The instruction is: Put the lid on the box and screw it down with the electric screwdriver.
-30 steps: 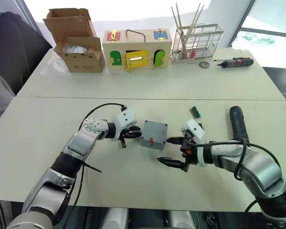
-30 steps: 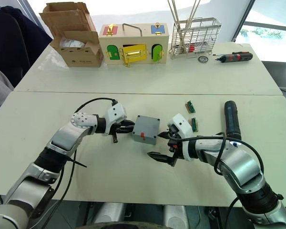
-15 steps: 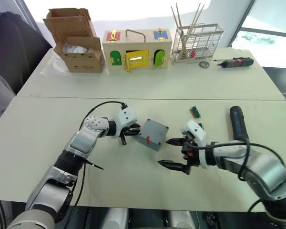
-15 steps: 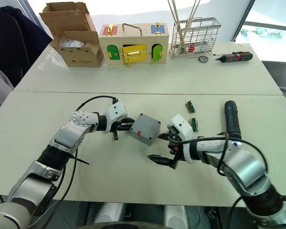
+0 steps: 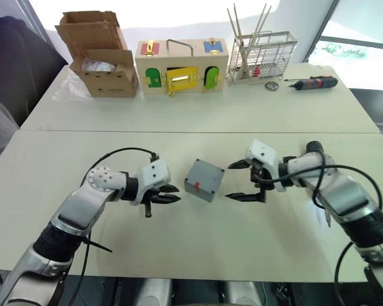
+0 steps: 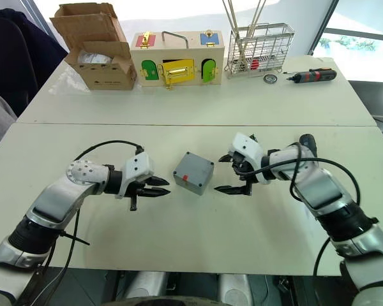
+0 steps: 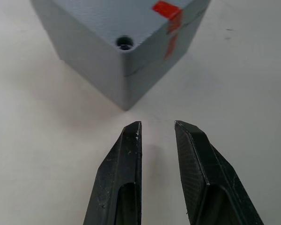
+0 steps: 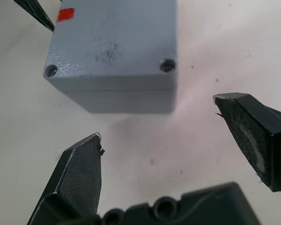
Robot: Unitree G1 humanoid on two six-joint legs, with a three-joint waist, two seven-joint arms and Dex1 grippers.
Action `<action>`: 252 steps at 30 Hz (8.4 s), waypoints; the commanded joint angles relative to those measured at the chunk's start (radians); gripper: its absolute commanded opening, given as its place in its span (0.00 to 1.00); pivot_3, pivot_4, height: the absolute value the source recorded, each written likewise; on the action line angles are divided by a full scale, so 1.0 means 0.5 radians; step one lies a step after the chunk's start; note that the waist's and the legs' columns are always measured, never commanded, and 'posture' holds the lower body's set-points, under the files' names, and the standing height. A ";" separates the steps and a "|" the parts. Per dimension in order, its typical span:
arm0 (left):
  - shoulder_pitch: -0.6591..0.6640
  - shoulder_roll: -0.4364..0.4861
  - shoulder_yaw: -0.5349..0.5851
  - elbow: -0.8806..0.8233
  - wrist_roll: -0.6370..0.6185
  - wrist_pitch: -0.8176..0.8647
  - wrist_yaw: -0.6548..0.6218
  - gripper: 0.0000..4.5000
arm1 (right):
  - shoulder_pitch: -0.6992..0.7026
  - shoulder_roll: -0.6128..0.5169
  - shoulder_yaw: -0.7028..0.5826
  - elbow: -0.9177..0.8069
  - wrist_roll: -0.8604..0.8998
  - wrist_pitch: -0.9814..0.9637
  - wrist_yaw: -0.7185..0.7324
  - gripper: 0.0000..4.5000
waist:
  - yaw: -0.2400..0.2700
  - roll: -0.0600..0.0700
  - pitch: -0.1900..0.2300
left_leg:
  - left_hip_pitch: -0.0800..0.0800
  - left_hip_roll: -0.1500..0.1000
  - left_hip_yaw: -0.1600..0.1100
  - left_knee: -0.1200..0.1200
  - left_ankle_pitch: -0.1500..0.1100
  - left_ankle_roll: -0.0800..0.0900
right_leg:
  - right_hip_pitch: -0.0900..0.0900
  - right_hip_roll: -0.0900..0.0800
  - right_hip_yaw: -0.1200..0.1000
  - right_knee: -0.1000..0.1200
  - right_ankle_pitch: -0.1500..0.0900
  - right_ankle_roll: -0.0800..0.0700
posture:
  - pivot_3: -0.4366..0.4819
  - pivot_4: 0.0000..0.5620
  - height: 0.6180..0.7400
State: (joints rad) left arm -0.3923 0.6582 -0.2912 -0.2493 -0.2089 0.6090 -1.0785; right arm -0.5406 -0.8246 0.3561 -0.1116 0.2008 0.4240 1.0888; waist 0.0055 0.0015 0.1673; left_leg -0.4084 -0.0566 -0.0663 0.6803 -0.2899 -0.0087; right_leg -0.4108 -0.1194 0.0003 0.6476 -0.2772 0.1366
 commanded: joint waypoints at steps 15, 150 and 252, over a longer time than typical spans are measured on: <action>-0.201 -0.290 -0.023 0.335 0.149 -0.211 0.332 0.24 | 0.117 0.112 -0.071 -0.252 -0.042 0.117 0.056 0.99 | 0.009 0.000 0.000 | 0.000 -0.001 -0.002 0.001 0.001 -0.002 | 0.000 0.000 0.000 0.001 0.000 0.000 | 0.48 0.27 0.93; -0.119 0.303 0.418 -0.334 -0.656 0.319 0.052 0.24 | 0.327 0.541 -0.654 -0.702 0.654 0.806 -0.983 0.01 | -0.033 0.000 0.000 | 0.000 -0.001 -0.006 -0.001 -0.001 0.001 | 0.002 0.000 0.000 0.000 0.000 0.000 | 0.48 0.27 0.93; -0.090 0.175 0.183 -0.518 -0.582 0.117 0.067 0.24 | -0.868 -0.452 0.737 1.680 -0.447 1.524 0.673 0.42 | -0.021 -0.002 0.000 | -0.001 -0.001 0.000 0.001 -0.003 0.003 | 0.002 -0.001 0.002 -0.004 0.000 0.000 | 0.48 0.27 0.93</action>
State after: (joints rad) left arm -0.4302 0.7359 -0.2191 -0.4953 -0.5005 0.6822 -1.0426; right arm -1.0315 -1.0480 0.7007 0.7391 -0.0228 1.1728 1.4002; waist -0.0050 0.0005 0.1671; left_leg -0.4088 -0.0573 -0.0673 0.6809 -0.2913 -0.0075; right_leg -0.4094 -0.1200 0.0004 0.6455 -0.2773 0.1365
